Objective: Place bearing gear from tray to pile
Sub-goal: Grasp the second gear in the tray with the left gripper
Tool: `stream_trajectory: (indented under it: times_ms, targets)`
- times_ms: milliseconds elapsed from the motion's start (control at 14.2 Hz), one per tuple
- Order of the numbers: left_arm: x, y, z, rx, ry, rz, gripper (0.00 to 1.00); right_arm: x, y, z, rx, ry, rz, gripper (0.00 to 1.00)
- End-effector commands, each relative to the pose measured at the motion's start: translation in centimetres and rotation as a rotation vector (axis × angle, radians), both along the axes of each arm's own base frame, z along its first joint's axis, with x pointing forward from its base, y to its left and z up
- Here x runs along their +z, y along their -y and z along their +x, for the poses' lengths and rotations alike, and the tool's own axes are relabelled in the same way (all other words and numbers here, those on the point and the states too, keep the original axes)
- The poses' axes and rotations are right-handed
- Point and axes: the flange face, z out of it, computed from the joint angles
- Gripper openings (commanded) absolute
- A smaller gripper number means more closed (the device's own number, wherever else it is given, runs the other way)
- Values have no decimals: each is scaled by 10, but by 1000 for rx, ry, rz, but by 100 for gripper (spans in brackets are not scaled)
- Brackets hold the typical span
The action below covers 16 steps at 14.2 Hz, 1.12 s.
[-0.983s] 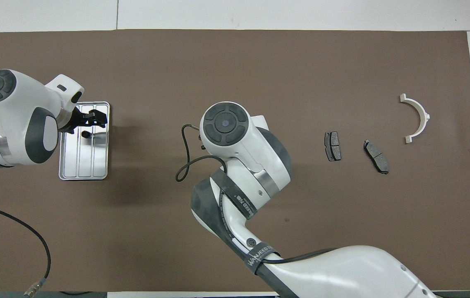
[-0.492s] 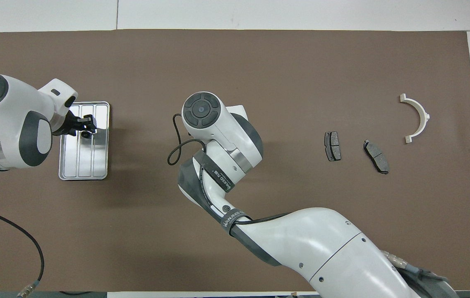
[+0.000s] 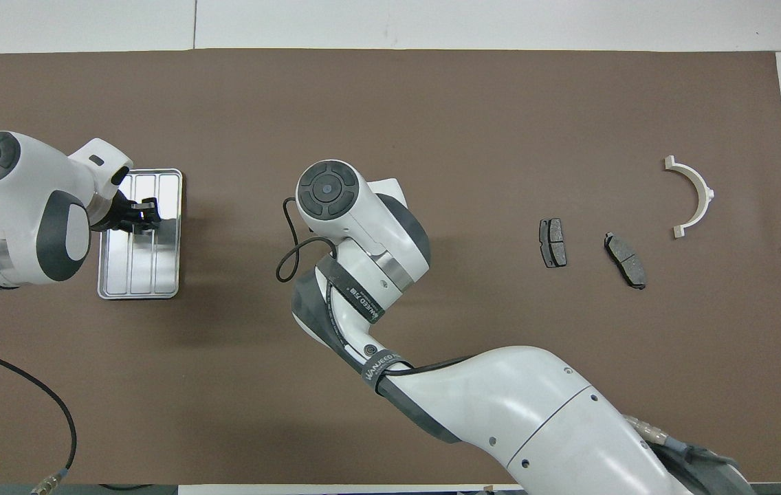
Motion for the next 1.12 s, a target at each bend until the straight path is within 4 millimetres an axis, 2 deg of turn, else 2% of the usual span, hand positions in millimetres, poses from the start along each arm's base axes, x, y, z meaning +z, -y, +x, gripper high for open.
stream_trajectory:
  times_ms: [0,140,211,281,421,492,632,702,843,983,1054]
  targets:
    - [2,-4,-13,-7,12,-3,43,-17,-1,-5,42,13,1,95]
    - [1,-4,-13,-7,13,-3,32,-20,-5,-9,50,10,-2,95]
    - [2,-5,-12,-7,20,-2,22,-20,-2,-7,47,6,-5,95]
    - [1,-4,-12,-8,21,-2,19,-20,-1,-7,46,5,-8,95]
    - [2,-6,-12,-3,23,-3,0,-20,4,-3,47,2,-10,91]
    - [6,-11,-10,10,14,-6,0,-20,3,-3,49,4,-8,88]
    - [22,-5,-1,14,-17,-11,0,-19,2,-2,44,9,3,80]
    - [31,-2,2,17,-35,-12,0,-19,2,-2,44,9,3,72]
    - [48,5,7,57,-46,-22,0,-20,3,-2,40,7,6,48]
    - [56,14,9,93,-54,-23,0,-19,4,-1,39,9,6,29]
    - [56,23,9,90,-53,-22,0,-19,3,-1,40,8,9,15]
